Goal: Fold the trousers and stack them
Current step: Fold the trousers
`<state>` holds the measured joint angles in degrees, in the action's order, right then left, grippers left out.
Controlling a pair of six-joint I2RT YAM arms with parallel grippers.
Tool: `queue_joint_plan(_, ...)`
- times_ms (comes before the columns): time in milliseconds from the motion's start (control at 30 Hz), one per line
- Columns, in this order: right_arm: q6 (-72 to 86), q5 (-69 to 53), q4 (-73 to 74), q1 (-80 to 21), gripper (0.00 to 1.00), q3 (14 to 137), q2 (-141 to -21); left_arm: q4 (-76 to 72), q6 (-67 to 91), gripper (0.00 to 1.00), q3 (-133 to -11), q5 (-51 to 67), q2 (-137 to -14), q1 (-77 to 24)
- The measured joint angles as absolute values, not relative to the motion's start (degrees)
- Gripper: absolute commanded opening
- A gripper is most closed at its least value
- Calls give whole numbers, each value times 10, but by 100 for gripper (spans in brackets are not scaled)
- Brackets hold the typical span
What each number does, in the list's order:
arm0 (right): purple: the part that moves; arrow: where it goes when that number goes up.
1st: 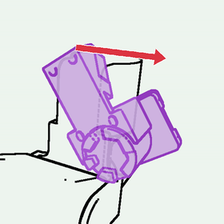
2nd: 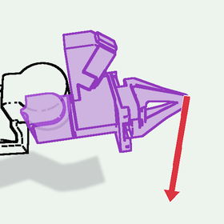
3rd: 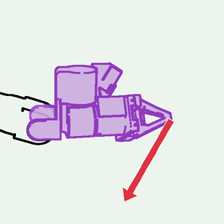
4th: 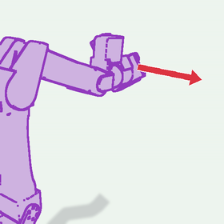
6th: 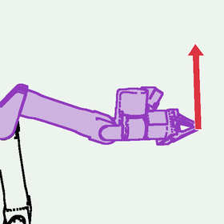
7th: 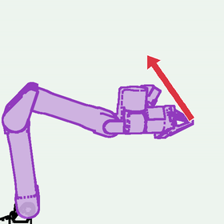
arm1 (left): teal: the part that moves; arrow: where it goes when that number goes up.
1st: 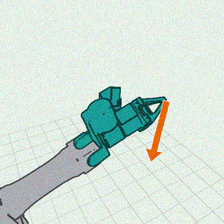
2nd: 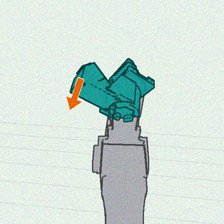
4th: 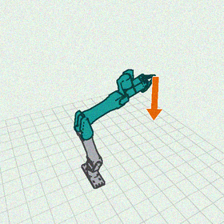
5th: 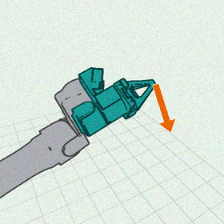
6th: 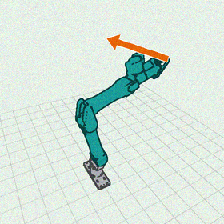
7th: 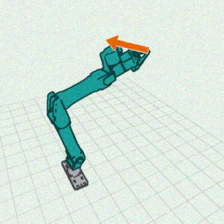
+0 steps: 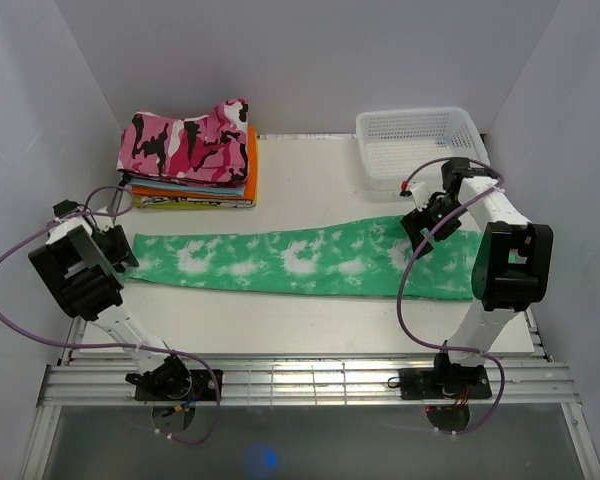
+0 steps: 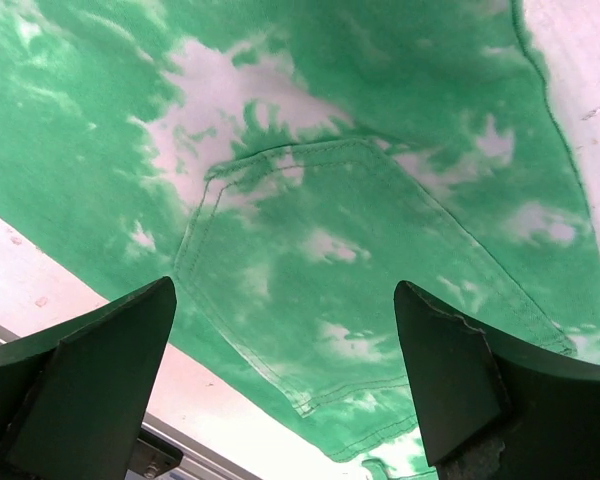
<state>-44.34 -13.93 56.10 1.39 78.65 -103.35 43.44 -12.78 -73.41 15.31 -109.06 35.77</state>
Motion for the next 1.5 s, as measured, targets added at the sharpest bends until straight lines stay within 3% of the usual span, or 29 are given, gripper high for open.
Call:
queue_joint_plan(167,-439,-134,573,15,95,794,-1033,427,-112,31,-721,188,-1088,358)
queue_joint_plan(267,-437,-132,576,19,94,794,-1033,429,-103,13,-718,210,-1089,358)
queue_joint_plan(300,-436,-132,576,21,94,794,-1033,431,-100,0,-718,213,-1090,358)
queue_joint_plan(567,-424,-133,577,24,92,794,-1033,484,-106,0,-758,215,-1096,364)
queue_joint_plan(1100,-424,-138,573,48,90,765,-1000,613,-228,0,-987,174,-994,356)
queue_joint_plan(1300,-424,-141,585,63,87,765,-989,639,-229,0,-982,220,-944,211)
queue_joint_plan(1500,-434,-140,611,88,83,765,-988,603,-136,0,-877,284,-904,59)
